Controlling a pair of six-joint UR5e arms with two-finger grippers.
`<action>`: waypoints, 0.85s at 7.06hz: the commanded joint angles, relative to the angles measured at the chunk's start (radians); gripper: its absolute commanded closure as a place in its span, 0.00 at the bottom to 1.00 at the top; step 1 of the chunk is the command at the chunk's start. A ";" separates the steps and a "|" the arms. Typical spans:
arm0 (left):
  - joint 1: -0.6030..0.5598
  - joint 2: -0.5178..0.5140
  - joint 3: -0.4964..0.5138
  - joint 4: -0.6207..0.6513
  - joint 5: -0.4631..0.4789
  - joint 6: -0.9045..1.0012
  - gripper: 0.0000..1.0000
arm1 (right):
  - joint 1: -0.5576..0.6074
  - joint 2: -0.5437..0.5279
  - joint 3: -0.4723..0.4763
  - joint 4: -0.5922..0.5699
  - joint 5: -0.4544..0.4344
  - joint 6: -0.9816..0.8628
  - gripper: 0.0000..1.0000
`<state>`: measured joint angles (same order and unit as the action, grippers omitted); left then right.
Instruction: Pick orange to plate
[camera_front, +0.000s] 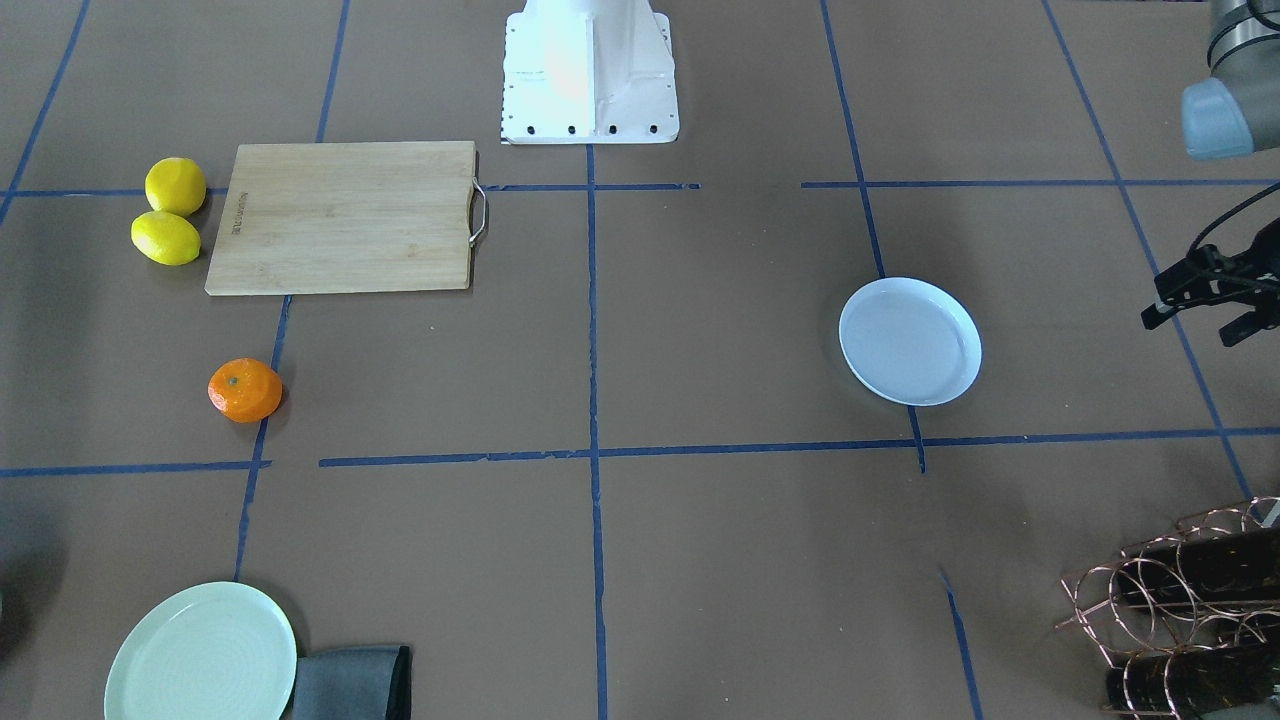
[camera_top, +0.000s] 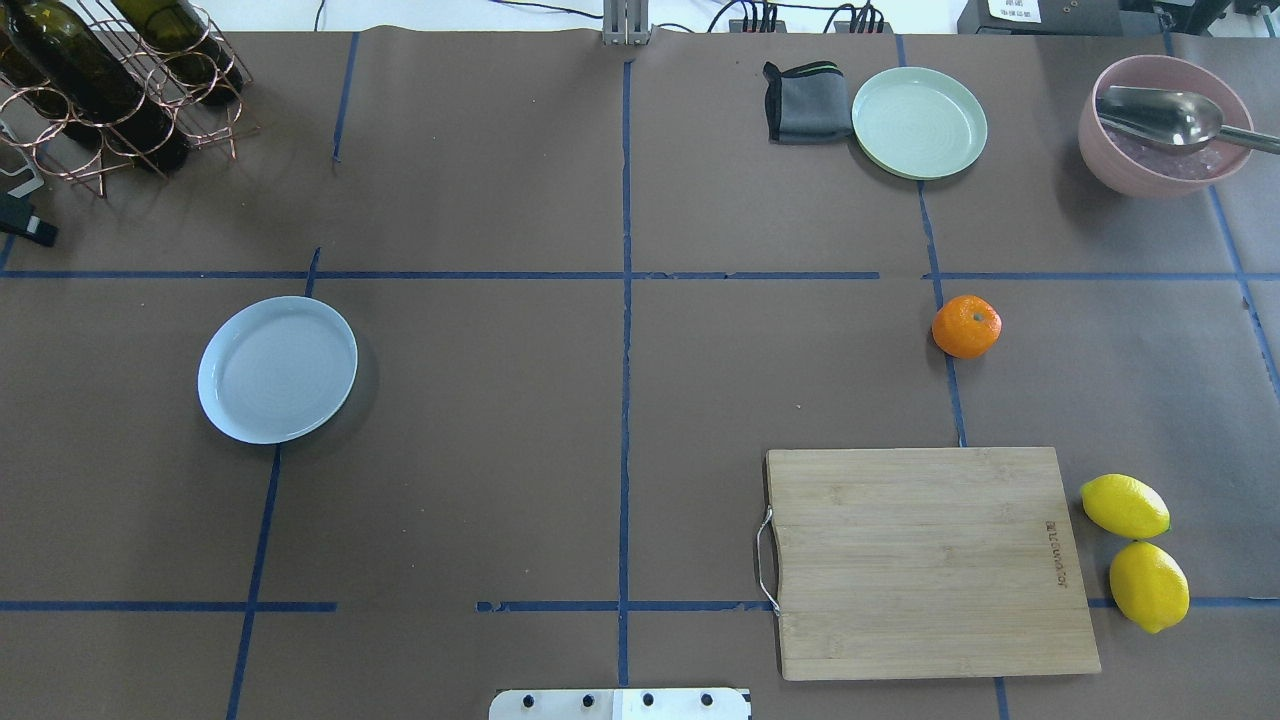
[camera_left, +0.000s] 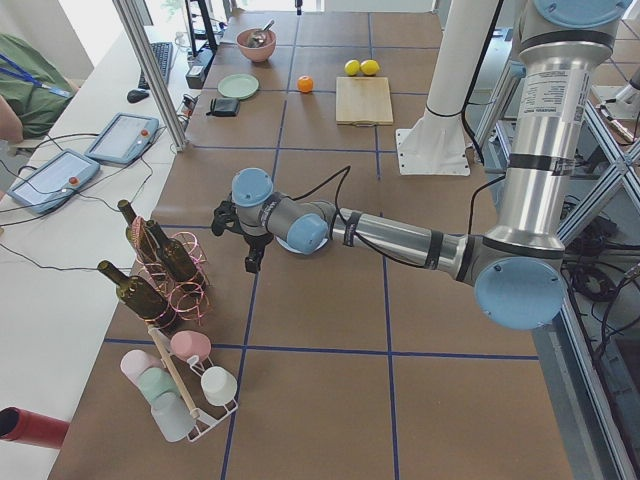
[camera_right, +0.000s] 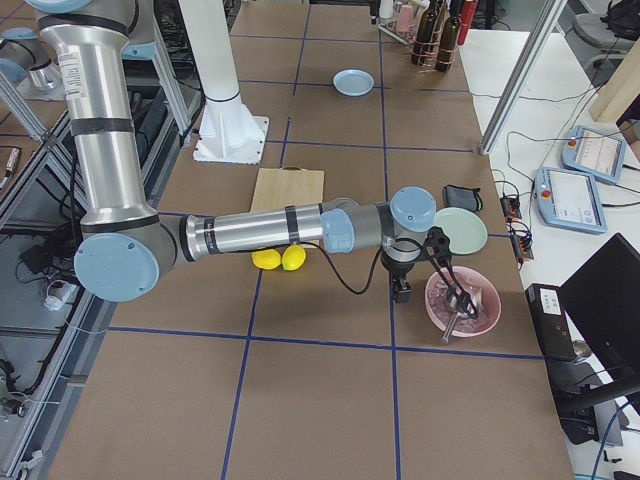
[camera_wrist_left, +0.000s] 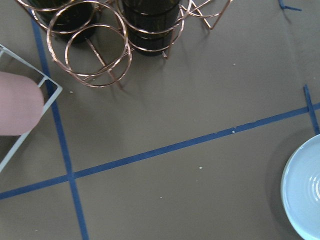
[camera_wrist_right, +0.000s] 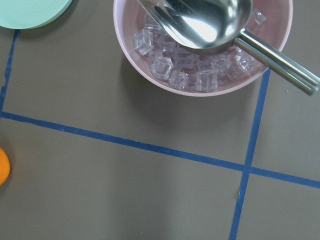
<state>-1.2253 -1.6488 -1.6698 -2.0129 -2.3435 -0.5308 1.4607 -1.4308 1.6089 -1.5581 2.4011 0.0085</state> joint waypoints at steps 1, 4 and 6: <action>0.195 0.026 -0.001 -0.184 0.177 -0.312 0.00 | -0.005 0.006 -0.009 0.007 0.000 0.098 0.00; 0.367 0.030 0.005 -0.185 0.331 -0.457 0.00 | -0.006 0.010 -0.003 0.009 -0.002 0.119 0.00; 0.380 0.030 0.012 -0.185 0.332 -0.457 0.00 | -0.006 0.016 0.000 0.009 0.000 0.122 0.00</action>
<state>-0.8594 -1.6187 -1.6613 -2.1978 -2.0173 -0.9818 1.4543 -1.4174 1.6074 -1.5494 2.4003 0.1279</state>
